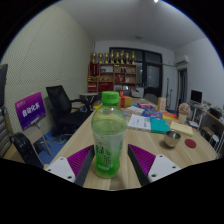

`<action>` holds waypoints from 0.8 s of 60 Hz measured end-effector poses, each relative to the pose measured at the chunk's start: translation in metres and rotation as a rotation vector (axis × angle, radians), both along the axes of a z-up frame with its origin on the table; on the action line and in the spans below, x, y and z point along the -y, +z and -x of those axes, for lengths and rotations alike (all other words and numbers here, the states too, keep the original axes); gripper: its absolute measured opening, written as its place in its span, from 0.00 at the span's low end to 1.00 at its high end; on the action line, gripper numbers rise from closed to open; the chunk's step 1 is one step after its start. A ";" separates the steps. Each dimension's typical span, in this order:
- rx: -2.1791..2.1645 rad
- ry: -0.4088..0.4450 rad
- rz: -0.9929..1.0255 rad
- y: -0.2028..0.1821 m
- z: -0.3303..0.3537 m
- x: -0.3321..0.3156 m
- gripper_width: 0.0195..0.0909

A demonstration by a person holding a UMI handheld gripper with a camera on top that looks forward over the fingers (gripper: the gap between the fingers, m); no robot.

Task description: Pour water

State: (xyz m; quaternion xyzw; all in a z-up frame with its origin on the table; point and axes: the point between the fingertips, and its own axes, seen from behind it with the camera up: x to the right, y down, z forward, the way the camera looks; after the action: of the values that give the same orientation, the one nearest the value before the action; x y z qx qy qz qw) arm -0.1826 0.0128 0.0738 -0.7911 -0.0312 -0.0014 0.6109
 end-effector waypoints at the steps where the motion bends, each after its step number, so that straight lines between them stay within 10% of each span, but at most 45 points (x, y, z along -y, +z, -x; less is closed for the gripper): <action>1: -0.007 0.006 0.000 -0.002 0.001 -0.005 0.81; 11: -0.042 0.076 -0.049 0.001 0.015 -0.038 0.77; 15: -0.021 0.099 -0.044 -0.003 0.018 -0.043 0.46; 40: -0.069 0.217 0.021 -0.002 0.018 -0.059 0.27; 48: -0.270 0.177 0.003 0.054 0.002 -0.074 0.27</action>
State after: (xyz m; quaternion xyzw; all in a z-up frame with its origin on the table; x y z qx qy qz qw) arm -0.1845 0.0868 0.1282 -0.7791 -0.0182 0.1589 0.6061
